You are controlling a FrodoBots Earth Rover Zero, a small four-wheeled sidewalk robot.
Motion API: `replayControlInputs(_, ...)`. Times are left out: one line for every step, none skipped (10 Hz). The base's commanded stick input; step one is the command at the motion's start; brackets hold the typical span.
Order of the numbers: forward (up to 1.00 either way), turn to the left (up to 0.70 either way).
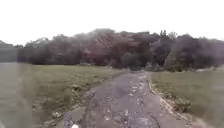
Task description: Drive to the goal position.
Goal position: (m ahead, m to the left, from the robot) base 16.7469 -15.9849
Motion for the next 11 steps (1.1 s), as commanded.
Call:
replayControlInputs(0.85, -0.20)
replayControlInputs(0.85, 0.00)
replayControlInputs(0.85, 0.00)
replayControlInputs(0.85, 0.00)
replayControlInputs(0.85, 0.00)
replayControlInputs(0.85, 0.00)
replayControlInputs(0.85, 0.00)
replayControlInputs(0.85, 0.00)
replayControlInputs(0.85, 0.00)
replayControlInputs(0.85, 0.00)
replayControlInputs(0.85, 0.00)
